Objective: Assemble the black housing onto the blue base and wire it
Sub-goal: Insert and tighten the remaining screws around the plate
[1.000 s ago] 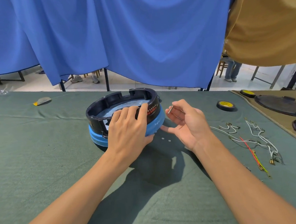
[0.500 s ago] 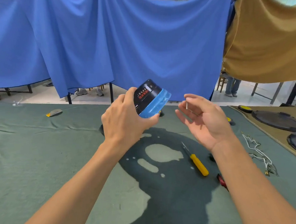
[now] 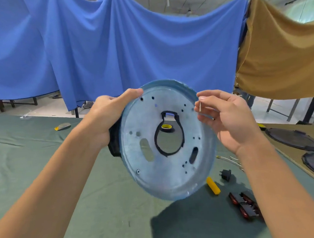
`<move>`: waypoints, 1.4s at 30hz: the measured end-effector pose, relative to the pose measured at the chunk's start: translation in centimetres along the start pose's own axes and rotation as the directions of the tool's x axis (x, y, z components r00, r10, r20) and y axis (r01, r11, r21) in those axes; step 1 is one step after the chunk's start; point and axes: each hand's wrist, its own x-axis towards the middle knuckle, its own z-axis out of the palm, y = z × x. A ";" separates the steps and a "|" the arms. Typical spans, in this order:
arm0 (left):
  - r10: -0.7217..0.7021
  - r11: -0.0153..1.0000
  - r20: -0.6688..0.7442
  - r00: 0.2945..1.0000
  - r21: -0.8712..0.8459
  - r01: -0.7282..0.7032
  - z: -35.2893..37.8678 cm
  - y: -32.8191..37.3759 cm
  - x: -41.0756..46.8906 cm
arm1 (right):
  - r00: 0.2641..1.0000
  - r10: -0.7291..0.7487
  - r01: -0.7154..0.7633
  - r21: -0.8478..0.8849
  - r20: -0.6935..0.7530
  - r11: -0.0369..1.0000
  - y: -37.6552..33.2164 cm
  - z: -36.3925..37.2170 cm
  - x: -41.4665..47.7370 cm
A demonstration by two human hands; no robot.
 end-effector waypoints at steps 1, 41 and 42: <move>-0.057 0.998 0.055 0.997 -0.033 0.059 -0.1 -0.4 0.0 | 1.000 0.004 -0.004 -0.021 0.016 1.000 0.0 0.0 -0.1; -0.513 0.812 0.552 0.658 0.062 0.581 -1.9 -15.8 5.1 | 0.802 0.133 0.522 -0.791 0.583 0.319 9.9 6.1 3.4; -0.514 0.811 0.549 0.659 0.062 0.582 -1.9 -15.9 5.1 | 0.800 0.137 0.524 -0.792 0.584 0.314 10.0 6.2 3.4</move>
